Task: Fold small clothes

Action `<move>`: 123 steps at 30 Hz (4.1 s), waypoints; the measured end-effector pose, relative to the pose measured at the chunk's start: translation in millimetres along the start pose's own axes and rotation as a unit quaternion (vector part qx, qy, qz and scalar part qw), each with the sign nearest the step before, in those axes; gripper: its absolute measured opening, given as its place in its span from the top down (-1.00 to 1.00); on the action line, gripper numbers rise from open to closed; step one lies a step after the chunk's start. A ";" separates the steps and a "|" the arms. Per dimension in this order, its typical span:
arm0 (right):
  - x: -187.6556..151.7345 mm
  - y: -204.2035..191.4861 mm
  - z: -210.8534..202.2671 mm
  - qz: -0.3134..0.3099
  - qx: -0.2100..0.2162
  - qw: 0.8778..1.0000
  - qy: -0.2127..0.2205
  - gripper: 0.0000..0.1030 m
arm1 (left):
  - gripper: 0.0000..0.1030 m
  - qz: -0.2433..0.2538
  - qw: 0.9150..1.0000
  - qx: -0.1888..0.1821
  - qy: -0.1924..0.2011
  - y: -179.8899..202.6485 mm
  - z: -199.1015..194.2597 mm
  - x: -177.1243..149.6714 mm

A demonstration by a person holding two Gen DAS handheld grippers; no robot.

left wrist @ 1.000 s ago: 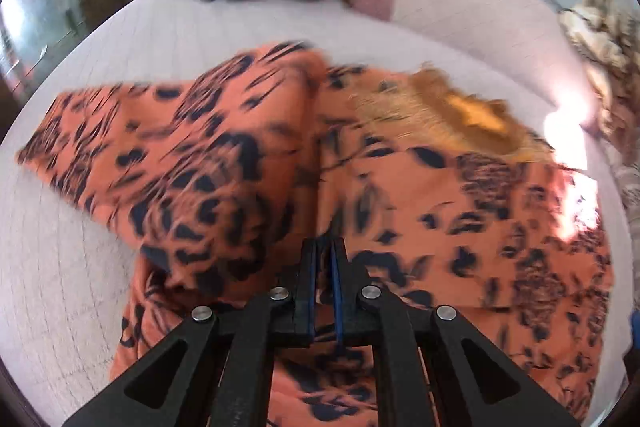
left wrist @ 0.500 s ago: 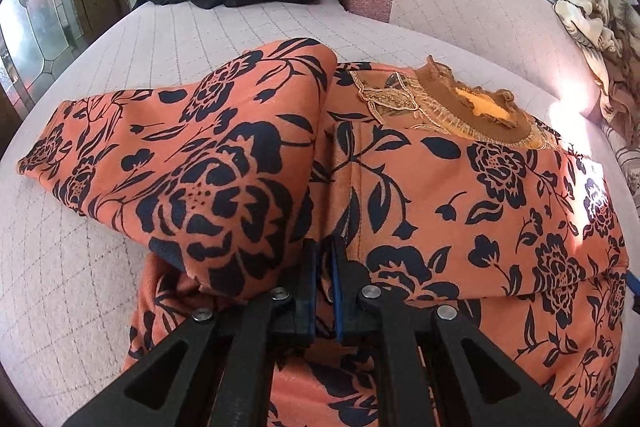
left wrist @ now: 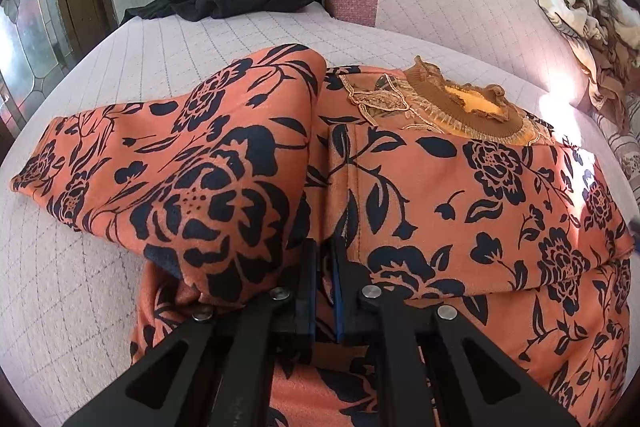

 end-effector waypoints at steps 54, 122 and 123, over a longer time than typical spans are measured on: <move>-123.4 -101.3 -34.4 -0.132 0.109 0.982 0.081 -0.74 | 0.93 -0.393 0.918 -0.052 -0.001 -325.2 -28.0 51.2; -18.8 -77.3 9.9 -0.112 0.018 0.993 -0.021 -1.00 | -0.16 -0.012 1.000 0.009 0.007 -94.8 -33.4 -15.0; -27.5 -69.0 29.7 -0.104 0.000 0.993 -0.059 -0.97 | -0.16 -0.009 1.000 0.009 0.006 -95.8 -42.1 -22.8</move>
Point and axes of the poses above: each gripper's, at about its wrist camera, not at the fingertips, and z roughly the way its jaws point, y to its right, x to its top, the point moved 8 cm from there along z, roughly the way its jaws point, and after that the axes turned 12 degrees about -y, right-handed, at the moved point
